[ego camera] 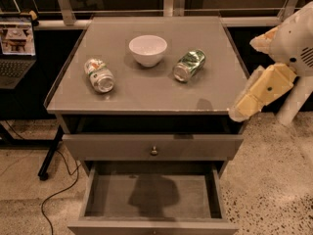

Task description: Place 7up can into middle drawer

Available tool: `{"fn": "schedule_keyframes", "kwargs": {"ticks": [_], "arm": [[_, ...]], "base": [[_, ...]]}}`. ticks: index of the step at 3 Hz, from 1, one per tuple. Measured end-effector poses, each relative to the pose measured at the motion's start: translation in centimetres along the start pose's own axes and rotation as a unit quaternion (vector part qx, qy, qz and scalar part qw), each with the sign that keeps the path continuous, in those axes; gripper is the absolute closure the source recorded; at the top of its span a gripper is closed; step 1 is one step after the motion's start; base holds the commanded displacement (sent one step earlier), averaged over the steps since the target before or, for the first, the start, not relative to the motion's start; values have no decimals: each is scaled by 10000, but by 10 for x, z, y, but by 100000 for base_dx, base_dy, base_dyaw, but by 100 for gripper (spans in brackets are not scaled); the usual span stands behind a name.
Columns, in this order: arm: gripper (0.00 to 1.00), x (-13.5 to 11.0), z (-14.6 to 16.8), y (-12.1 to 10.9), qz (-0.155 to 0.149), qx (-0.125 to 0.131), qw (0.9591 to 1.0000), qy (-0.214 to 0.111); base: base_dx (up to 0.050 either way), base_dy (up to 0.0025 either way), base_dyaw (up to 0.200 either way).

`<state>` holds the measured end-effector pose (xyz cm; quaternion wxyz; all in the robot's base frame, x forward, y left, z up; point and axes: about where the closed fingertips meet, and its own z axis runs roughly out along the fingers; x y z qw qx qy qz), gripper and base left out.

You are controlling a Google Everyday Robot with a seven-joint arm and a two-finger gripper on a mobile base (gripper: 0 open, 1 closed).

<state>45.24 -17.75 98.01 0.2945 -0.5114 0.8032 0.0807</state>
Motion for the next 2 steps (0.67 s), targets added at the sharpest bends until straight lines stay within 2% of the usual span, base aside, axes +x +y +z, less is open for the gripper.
{"fn": "schedule_keyframes", "kwargs": {"ticks": [1, 2], "arm": [[0, -27, 9, 3, 371, -205, 9985, -334], [0, -54, 13, 5, 680, -337, 9957, -536]], "base": [[0, 0, 0], [0, 0, 0]]}}
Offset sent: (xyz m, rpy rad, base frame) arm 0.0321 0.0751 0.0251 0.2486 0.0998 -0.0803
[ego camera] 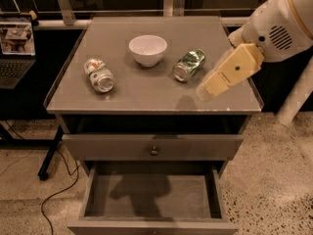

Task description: Place 7up can into middle drawer

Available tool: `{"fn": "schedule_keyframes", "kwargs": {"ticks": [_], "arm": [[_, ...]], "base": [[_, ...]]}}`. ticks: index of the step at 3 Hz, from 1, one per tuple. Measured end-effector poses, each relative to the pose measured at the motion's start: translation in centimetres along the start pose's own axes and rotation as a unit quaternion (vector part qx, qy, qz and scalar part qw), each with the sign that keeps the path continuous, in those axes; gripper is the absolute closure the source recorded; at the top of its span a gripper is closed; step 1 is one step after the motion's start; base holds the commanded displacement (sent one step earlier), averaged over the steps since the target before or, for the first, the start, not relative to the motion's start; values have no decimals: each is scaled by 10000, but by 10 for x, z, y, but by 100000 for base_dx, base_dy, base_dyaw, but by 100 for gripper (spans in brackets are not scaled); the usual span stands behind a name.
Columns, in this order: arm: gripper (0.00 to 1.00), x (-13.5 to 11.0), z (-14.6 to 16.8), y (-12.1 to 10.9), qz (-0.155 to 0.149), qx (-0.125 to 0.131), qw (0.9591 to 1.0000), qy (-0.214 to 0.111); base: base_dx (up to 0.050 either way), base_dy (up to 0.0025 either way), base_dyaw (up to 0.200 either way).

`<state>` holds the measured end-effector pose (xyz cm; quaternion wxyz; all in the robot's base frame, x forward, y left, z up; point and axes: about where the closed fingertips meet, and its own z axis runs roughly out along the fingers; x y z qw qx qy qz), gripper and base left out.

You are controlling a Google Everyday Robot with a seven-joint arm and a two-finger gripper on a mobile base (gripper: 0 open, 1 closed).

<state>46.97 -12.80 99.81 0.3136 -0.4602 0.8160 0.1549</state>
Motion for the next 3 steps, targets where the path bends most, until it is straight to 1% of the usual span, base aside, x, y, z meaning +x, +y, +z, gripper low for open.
{"fn": "schedule_keyframes", "kwargs": {"ticks": [1, 2, 3], "arm": [[0, 0, 0, 0, -1, 0, 10000, 2], [0, -2, 4, 7, -112, -51, 9996, 262], [0, -25, 16, 24, -480, -247, 9976, 429]], "base": [[0, 0, 0], [0, 0, 0], [0, 0, 0]]}}
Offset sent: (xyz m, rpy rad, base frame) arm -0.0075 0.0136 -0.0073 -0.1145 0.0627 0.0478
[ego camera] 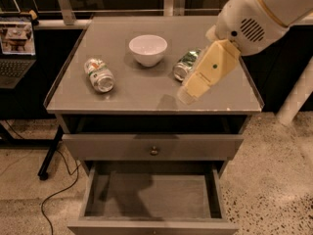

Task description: Place 7up can into middle drawer

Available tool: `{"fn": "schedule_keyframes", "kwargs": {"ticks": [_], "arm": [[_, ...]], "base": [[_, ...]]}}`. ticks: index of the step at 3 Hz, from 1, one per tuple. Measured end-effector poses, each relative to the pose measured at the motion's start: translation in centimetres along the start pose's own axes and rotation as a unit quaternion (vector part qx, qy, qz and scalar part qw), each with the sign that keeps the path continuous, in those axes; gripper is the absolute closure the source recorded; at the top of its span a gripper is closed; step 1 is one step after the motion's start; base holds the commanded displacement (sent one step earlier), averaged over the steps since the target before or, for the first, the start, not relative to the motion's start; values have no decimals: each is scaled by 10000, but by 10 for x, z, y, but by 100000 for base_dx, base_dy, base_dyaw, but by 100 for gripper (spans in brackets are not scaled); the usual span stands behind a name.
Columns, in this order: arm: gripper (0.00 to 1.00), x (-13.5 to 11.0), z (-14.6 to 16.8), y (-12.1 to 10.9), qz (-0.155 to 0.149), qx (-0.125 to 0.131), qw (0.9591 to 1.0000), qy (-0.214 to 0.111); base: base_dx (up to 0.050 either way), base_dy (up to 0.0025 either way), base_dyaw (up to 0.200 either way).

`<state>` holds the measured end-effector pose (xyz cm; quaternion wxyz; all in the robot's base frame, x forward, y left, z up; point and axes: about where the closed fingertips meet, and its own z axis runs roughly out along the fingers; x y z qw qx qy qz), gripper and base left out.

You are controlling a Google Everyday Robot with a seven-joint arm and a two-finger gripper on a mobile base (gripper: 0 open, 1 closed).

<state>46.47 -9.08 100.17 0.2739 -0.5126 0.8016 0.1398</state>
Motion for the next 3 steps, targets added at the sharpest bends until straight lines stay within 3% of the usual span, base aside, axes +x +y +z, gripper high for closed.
{"fn": "schedule_keyframes", "kwargs": {"ticks": [1, 2, 3], "arm": [[0, -54, 38, 11, -474, -314, 9980, 268], [0, -54, 38, 12, -472, -308, 9981, 265], [0, -54, 53, 8, -222, -376, 9989, 169]], "base": [[0, 0, 0], [0, 0, 0], [0, 0, 0]]}}
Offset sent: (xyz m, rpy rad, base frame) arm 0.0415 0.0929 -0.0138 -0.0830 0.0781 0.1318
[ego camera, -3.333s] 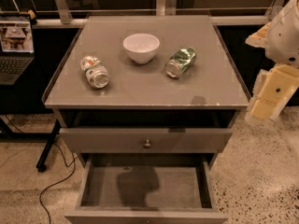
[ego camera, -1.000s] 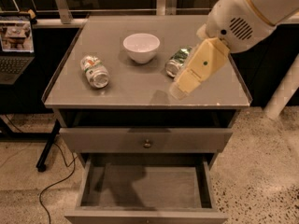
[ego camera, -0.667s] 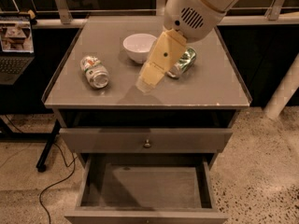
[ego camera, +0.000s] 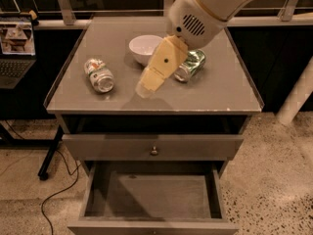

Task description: Place 7up can into middle drawer

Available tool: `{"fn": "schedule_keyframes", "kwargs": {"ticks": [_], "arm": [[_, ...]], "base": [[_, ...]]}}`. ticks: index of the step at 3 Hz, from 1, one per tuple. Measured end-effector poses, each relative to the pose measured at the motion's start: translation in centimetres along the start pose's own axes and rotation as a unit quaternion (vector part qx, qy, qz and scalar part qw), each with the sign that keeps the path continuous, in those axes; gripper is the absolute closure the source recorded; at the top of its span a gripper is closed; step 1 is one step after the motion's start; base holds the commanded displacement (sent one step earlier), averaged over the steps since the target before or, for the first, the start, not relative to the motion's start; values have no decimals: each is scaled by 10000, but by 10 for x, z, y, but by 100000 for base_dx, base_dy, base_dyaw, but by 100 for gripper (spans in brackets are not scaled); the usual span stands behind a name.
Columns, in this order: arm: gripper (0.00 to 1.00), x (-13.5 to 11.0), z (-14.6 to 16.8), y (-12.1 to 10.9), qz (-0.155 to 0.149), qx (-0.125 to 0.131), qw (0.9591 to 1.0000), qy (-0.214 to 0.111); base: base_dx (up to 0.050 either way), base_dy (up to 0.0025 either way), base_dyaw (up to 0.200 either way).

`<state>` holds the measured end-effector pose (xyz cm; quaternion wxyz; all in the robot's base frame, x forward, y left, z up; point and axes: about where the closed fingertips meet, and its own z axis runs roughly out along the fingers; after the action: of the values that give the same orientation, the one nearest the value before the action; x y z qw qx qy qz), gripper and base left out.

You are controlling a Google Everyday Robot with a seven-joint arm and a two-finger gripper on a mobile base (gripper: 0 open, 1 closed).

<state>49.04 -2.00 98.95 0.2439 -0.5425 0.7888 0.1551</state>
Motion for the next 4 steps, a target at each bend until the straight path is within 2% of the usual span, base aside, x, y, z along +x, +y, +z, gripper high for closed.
{"fn": "schedule_keyframes", "kwargs": {"ticks": [2, 3, 4], "arm": [[0, -18, 43, -26, 320, -193, 9992, -109], [0, -33, 82, -39, 324, -317, 9990, 17], [0, -33, 82, -39, 327, -317, 9990, 16]], "base": [[0, 0, 0], [0, 0, 0], [0, 0, 0]]}}
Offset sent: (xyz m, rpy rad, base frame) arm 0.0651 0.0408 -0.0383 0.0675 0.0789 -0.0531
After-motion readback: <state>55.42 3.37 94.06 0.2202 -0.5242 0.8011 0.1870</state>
